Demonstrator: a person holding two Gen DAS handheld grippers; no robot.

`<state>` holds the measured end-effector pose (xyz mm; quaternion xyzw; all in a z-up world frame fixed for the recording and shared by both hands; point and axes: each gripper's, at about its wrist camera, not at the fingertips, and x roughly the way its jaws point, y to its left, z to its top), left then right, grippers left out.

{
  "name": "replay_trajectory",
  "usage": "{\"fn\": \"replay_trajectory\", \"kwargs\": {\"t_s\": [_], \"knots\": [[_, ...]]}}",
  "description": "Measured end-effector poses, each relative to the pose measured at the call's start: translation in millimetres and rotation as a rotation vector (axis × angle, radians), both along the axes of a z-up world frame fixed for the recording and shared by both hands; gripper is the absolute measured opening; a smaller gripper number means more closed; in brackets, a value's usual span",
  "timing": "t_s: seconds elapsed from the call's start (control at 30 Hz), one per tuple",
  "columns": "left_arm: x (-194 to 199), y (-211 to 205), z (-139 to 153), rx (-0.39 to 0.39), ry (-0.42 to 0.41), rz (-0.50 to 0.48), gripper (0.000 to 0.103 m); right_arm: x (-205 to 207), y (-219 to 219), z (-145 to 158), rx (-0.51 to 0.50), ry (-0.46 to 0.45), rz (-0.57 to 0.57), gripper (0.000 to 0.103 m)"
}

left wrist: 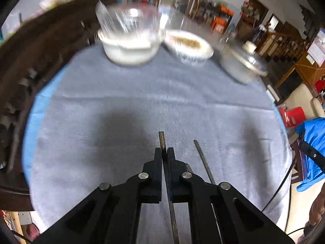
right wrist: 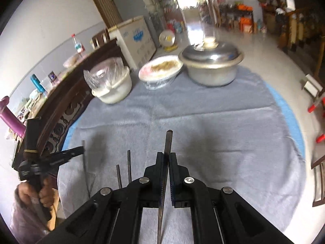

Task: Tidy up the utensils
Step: 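Close the right tool on one chopstick while the left tool closes on another, then lift both held chopsticks and carry them toward the grey cup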

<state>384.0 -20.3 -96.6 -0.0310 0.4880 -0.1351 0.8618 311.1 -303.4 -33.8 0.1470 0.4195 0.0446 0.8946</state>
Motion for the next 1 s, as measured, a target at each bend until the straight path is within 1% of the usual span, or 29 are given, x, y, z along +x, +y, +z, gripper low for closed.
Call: {"fn": "replay_trajectory", "kwargs": {"t_s": [0.07, 0.1, 0.23, 0.3, 0.4, 0.47, 0.53, 0.6, 0.63, 0.7, 0.73, 0.8, 0.87, 0.9, 1.0], "knots": [[-18.1, 6.9, 15.9, 0.011, -0.054, 0.009, 0.004, -23.7, -1.6, 10.8, -0.009, -0.048, -0.033, 0.006], [-33.3, 10.5, 27.1, 0.013, -0.092, 0.015, 0.004, -32.8, -2.9, 15.3, -0.010, -0.066, -0.047, 0.006], [-69.8, 15.7, 56.8, 0.009, -0.196, 0.025, 0.004, -76.3, -5.1, 31.9, -0.027, -0.150, -0.119, 0.005], [-87.2, 17.1, 68.6, 0.007, -0.242, 0.024, 0.004, -95.1, -6.4, 39.1, -0.019, -0.189, -0.145, 0.000], [-114.0, 15.4, 85.1, 0.000, -0.315, 0.018, 0.004, -121.4, -4.4, 53.6, -0.025, -0.252, -0.180, 0.001], [-126.4, 14.3, 92.3, 0.006, -0.350, 0.008, 0.004, -129.7, -1.1, 59.4, -0.027, -0.268, -0.177, 0.001], [-135.2, 14.7, 95.7, 0.016, -0.370, 0.000, 0.004, -132.0, -1.3, 60.6, -0.025, -0.261, -0.186, 0.001], [-136.5, 16.9, 94.7, 0.012, -0.372, -0.003, 0.004, -127.7, -7.2, 55.0, -0.003, -0.237, -0.187, 0.001], [-137.3, 18.4, 95.5, 0.014, -0.373, 0.000, 0.004, -124.1, -13.9, 49.5, 0.016, -0.208, -0.204, 0.001], [-135.5, 23.1, 95.1, 0.006, -0.368, 0.007, 0.004, -107.1, -37.5, 31.0, 0.090, -0.119, -0.242, 0.002], [-136.7, 24.9, 96.2, 0.001, -0.366, 0.008, 0.004, -100.3, -46.1, 22.9, 0.107, -0.093, -0.257, 0.002], [-137.6, 26.9, 96.4, 0.000, -0.368, 0.012, 0.004, -79.0, -72.0, 1.1, 0.131, 0.003, -0.319, 0.008], [-135.8, 26.8, 95.5, -0.001, -0.374, 0.012, 0.004, -61.5, -97.1, -19.1, 0.175, 0.087, -0.371, 0.017], [-137.1, 26.9, 95.6, -0.003, -0.376, 0.010, 0.004, -52.2, -108.7, -29.4, 0.187, 0.128, -0.394, 0.017], [-137.1, 28.9, 94.8, -0.014, -0.380, 0.011, 0.004, -27.6, -128.5, -55.5, 0.177, 0.242, -0.433, 0.018]]}}
